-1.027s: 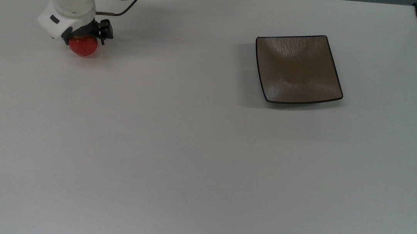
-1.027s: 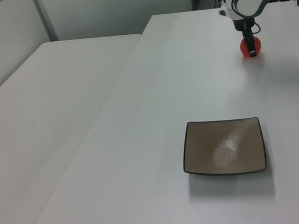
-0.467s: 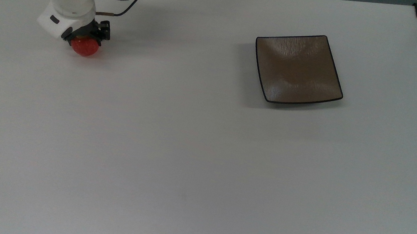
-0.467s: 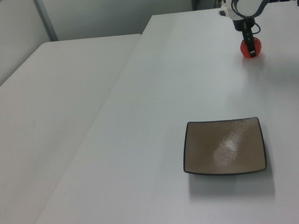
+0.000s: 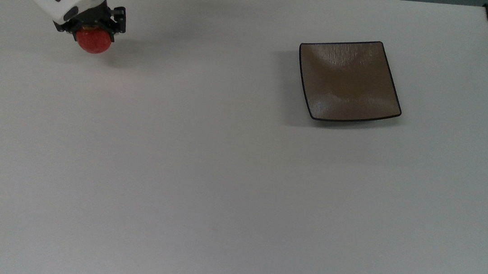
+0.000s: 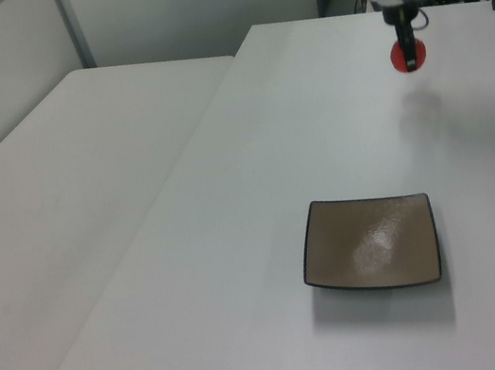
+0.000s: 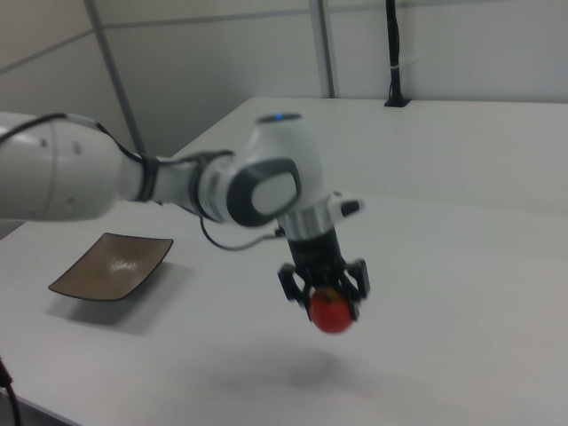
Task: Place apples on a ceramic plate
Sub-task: 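Lift the held apple and carry it toward the brown plate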
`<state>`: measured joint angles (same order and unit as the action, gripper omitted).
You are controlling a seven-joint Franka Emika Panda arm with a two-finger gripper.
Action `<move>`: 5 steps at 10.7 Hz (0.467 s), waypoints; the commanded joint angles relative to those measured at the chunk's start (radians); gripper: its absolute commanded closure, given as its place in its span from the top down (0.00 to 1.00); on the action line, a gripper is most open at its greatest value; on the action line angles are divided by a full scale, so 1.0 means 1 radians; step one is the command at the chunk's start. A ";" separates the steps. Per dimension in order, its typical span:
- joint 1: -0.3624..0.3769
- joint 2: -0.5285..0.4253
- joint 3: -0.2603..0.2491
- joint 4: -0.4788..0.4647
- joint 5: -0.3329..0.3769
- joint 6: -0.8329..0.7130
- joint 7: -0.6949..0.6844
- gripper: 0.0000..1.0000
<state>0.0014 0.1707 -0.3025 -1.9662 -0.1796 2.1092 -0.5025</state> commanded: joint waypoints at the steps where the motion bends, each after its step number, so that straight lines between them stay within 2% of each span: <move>1: 0.087 -0.149 -0.004 0.070 0.002 -0.202 0.004 0.01; 2: 0.098 -0.175 0.000 0.122 0.012 -0.294 0.004 0.01; 4: 0.132 -0.207 0.003 0.232 0.124 -0.424 -0.002 0.02; 5: 0.153 -0.209 0.008 0.287 0.156 -0.492 0.007 0.02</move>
<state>0.1166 -0.0270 -0.2936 -1.7922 -0.1049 1.7542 -0.5013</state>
